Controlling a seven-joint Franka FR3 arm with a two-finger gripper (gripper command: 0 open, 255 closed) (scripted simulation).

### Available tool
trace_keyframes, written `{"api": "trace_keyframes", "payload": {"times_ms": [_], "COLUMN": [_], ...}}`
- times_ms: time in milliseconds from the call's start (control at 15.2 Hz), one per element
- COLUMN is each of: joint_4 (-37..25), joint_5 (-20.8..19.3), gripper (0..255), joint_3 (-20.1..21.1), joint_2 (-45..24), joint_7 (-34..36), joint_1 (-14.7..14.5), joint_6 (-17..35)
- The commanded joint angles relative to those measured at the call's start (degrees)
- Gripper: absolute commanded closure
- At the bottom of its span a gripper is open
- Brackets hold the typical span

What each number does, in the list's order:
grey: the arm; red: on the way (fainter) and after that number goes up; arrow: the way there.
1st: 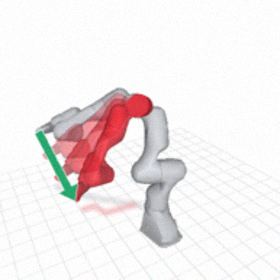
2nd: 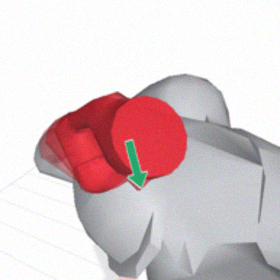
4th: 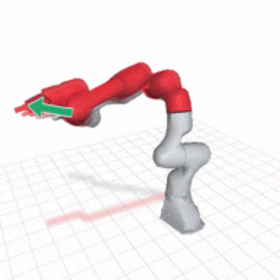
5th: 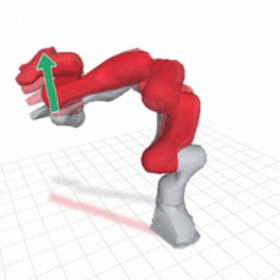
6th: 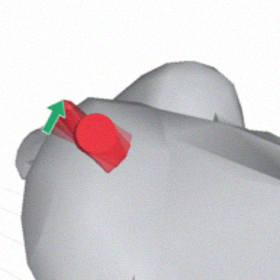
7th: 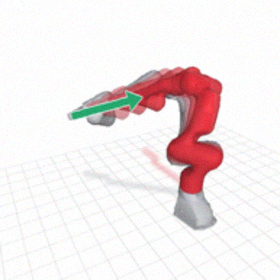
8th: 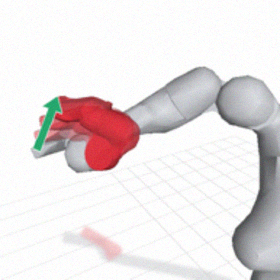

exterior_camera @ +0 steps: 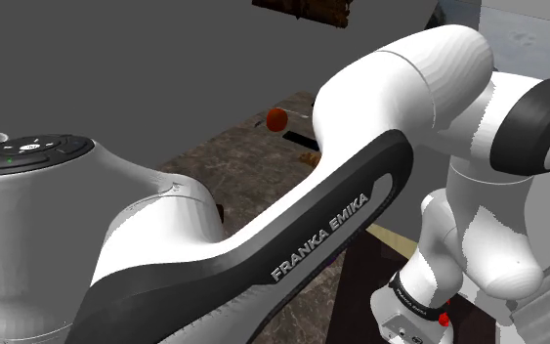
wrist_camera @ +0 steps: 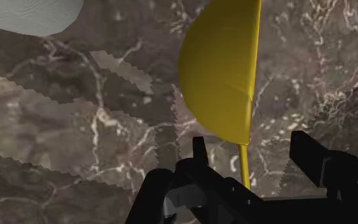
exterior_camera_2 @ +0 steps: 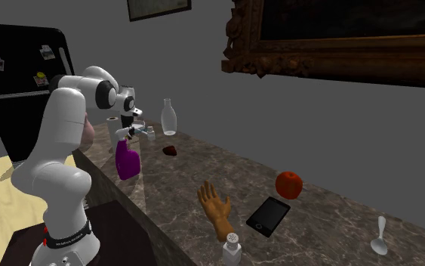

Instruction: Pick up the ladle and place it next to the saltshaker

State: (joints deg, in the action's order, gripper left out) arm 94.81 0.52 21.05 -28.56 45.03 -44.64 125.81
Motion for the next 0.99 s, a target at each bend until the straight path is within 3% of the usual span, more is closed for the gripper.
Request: {"api": "trace_keyframes", "payload": {"times_ms": [0, 198, 462, 924], "joint_4": [0.09, -0.23, -2.56, -2.56], "joint_5": [0.02, -0.07, 0.99, 0.99], "gripper": [0, 0, 0, 0], "joint_3": [0.03, 0.00, 0.44, 0.44], "joint_2": [-0.03, -0.29, 3.13, 3.13], "joint_7": [0.00, 0.07, -0.55, -0.55], "joint_1": [-0.03, -0.14, 1.01, 1.01], "joint_6": [-0.05, -0.11, -5.83, -5.83]}}
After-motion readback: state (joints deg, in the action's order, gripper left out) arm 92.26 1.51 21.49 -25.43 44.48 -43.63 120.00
